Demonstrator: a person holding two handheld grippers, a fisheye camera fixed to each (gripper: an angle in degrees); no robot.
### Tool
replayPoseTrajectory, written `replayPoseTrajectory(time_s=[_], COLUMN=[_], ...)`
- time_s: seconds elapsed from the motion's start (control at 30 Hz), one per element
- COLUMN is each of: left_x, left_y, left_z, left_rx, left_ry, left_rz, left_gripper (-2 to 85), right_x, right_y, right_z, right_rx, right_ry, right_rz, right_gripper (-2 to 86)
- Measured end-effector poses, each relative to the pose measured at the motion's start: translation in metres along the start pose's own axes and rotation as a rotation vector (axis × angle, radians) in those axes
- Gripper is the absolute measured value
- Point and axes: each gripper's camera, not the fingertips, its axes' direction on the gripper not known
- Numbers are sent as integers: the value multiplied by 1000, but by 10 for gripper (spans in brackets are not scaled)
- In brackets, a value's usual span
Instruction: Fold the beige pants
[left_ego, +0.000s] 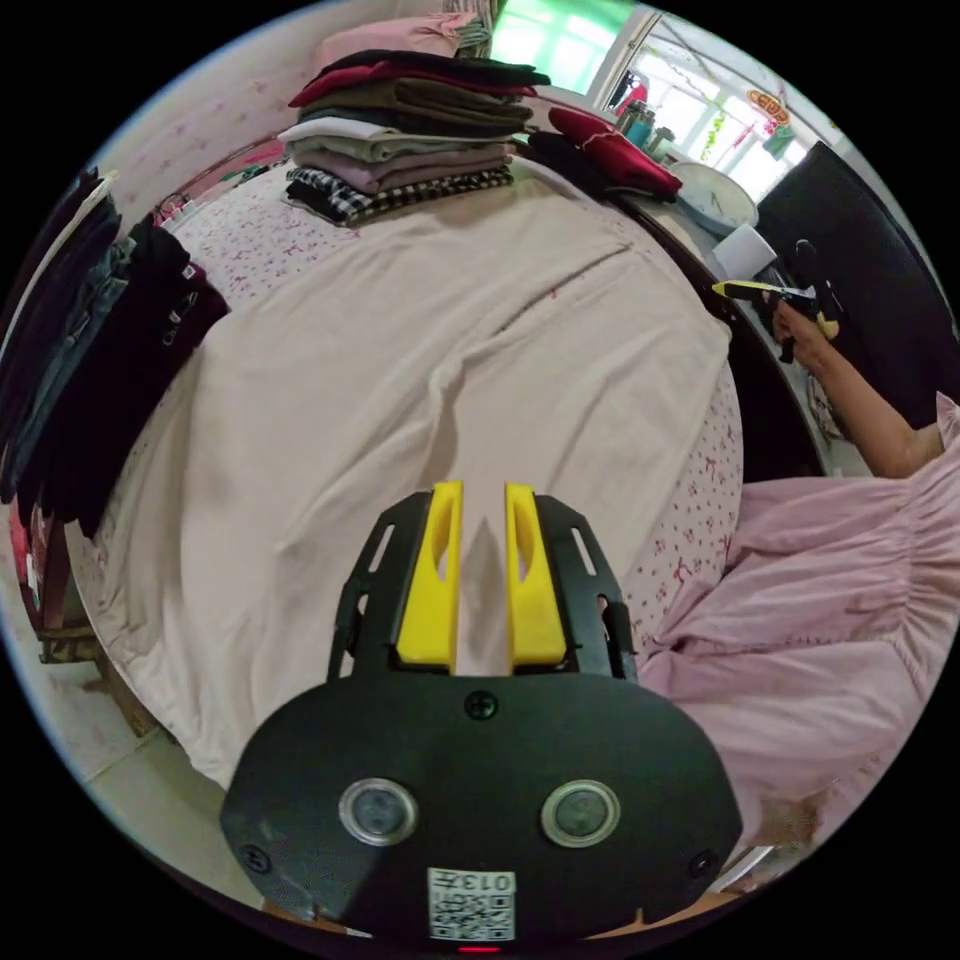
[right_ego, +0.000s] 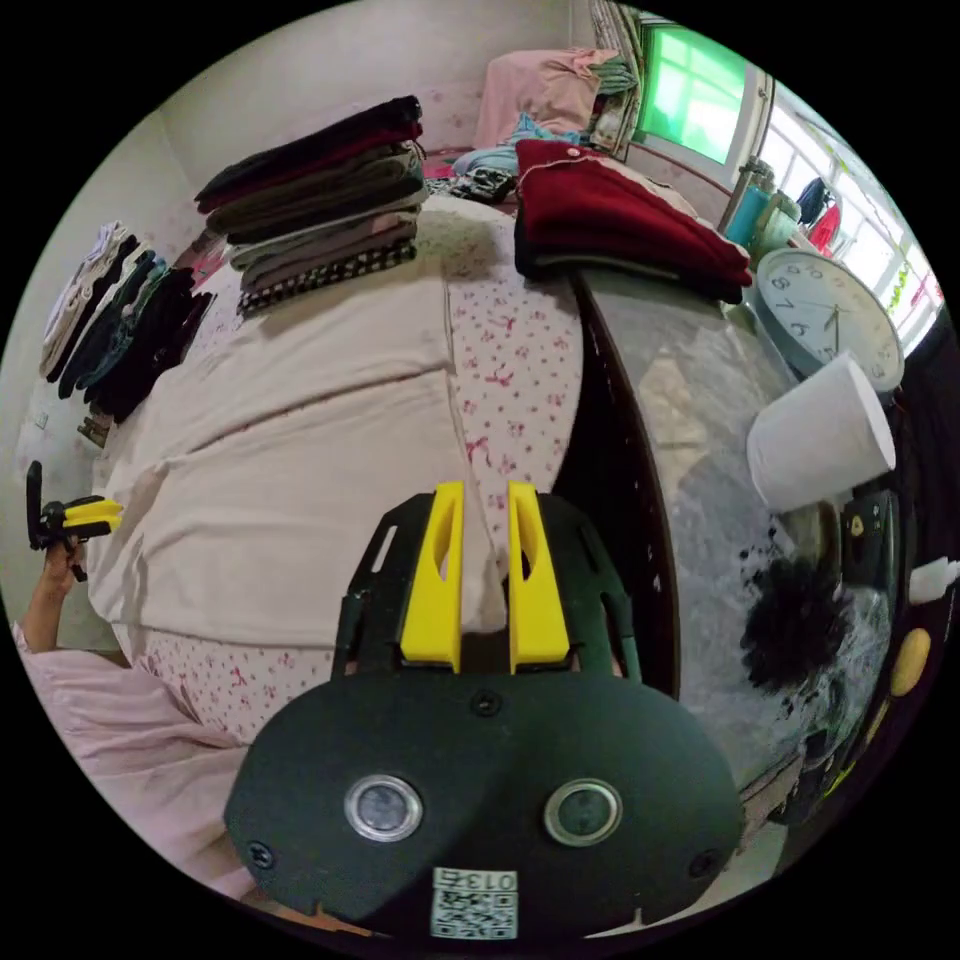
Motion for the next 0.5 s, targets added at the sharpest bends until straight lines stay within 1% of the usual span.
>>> replayPoseTrajectory(time_s=[0.17, 0.23, 0.27, 0.3, 0.37, 0.47, 0.5], left_x=[57, 67, 72, 75, 84, 91, 91], left_y=[56, 68, 75, 79, 95, 126, 133], left_z=[10, 20, 27, 29, 16, -6, -9], left_rx=[-67, -102, -132, -150, -126, -77, -70], left_ry=[-53, -63, -65, -69, -85, -116, -126], left_rz=[-4, -19, -23, -25, -50, -130, -152], left_gripper=[65, 58, 56, 55, 52, 54, 55], right_x=[-52, -69, -72, -75, -78, -99, -117], right_y=[43, 53, 55, 56, 52, 49, 48], right_z=[4, 19, 15, 13, 8, -16, -23], right_rx=[-42, -124, -74, -75, -113, -35, -9], right_ry=[39, 62, 51, 62, 57, 46, 16], right_rz=[-41, -58, -64, -71, -71, -121, -175], right_gripper=[63, 48, 44, 37, 33, 23, 21])
